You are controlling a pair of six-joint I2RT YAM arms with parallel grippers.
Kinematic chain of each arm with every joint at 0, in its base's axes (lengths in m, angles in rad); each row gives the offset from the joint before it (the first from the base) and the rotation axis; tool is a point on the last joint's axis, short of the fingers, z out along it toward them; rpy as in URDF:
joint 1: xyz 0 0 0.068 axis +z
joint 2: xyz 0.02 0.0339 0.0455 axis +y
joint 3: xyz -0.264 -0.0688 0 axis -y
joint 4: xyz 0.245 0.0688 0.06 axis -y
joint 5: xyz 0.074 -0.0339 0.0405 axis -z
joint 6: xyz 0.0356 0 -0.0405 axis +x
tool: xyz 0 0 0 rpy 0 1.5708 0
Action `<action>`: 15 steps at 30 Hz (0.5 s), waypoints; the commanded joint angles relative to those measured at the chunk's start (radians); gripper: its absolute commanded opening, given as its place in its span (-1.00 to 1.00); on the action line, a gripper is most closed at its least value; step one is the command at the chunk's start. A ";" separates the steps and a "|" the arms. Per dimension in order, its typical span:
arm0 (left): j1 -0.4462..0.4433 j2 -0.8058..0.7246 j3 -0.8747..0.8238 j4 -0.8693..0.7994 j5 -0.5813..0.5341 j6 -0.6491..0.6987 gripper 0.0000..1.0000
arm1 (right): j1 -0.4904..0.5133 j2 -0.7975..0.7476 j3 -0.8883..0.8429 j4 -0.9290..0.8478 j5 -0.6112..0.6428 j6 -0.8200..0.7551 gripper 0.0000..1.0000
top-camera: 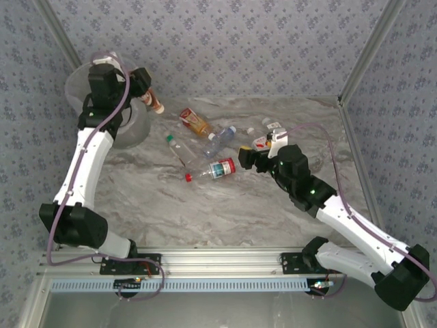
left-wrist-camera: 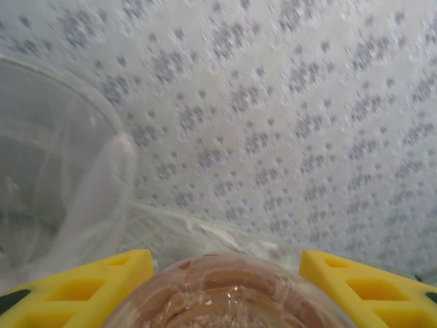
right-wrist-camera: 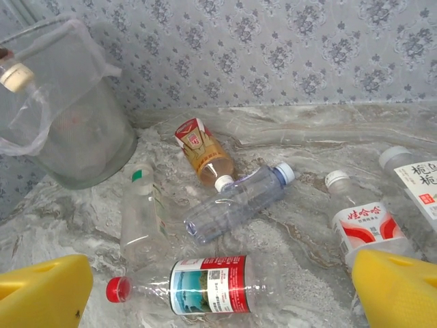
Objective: Put the plastic bottles in the bin
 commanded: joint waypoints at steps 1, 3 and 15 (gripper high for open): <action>0.049 0.020 0.080 0.087 -0.045 0.022 -0.03 | -0.002 -0.050 -0.013 -0.002 0.040 0.028 1.00; 0.067 0.033 0.096 0.116 -0.078 0.039 -0.03 | -0.001 -0.066 -0.025 0.006 0.043 0.028 1.00; 0.162 0.155 0.179 0.265 -0.298 0.175 -0.04 | -0.002 -0.090 -0.032 -0.032 0.019 0.025 1.00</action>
